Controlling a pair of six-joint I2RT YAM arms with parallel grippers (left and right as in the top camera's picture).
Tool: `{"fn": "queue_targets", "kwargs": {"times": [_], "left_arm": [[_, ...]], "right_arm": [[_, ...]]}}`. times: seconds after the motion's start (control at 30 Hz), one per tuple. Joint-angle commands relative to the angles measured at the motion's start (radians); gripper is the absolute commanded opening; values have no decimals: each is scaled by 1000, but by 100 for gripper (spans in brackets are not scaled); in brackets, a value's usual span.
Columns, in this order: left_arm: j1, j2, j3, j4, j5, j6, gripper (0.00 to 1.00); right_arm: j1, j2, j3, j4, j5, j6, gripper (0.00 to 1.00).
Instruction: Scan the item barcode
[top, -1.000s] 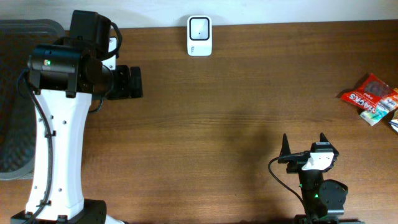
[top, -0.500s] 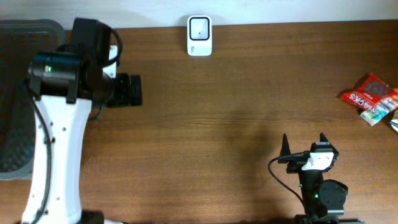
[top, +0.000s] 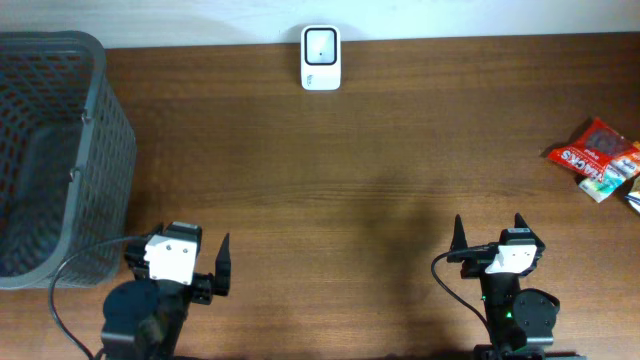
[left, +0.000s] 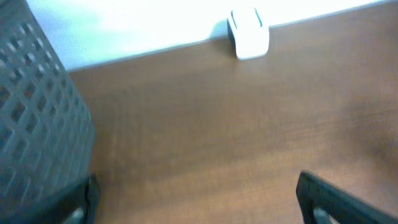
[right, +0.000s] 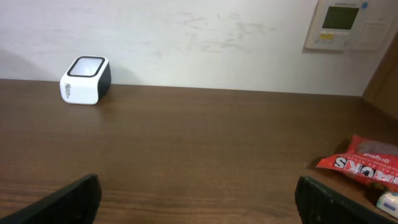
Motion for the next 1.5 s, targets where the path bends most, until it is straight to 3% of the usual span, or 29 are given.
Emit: {"fn": "queue_targets", "kwargs": {"times": [0.0,0.07,0.2,0.37,0.47,0.53,0.57,0.7,0.8,1.03,1.47], "left_arm": [[16,-114,-138,152,18,-12,99],[57,-200,-248,307,19,-73,99],[117,-358,-464,585,90,-84,99],[117,-362,-613,837,88,-130,99],[118,-362,-612,760,64,-132,99],[118,-362,-612,584,40,-132,99],[118,-362,-612,568,42,-132,99],[118,-362,-612,565,21,-134,99],[118,-362,-612,565,5,-200,99],[118,-362,-612,565,0,-99,99],[118,-362,-612,568,3,-97,99]], "right_arm": [[-5,-7,-8,-2,1,0,99],[-5,-7,-8,-2,1,0,99],[-5,-7,-8,-2,1,0,99],[-5,-7,-8,-2,1,0,99],[-5,-7,-8,-2,1,0,99],[-5,-7,-8,-2,1,1,99],[-5,-7,-8,-2,1,0,99],[-5,-7,-8,-2,1,0,99],[-5,-7,-8,-2,1,1,99],[-5,-7,-8,-2,1,0,99],[-5,-7,-8,-2,1,1,99]]}}
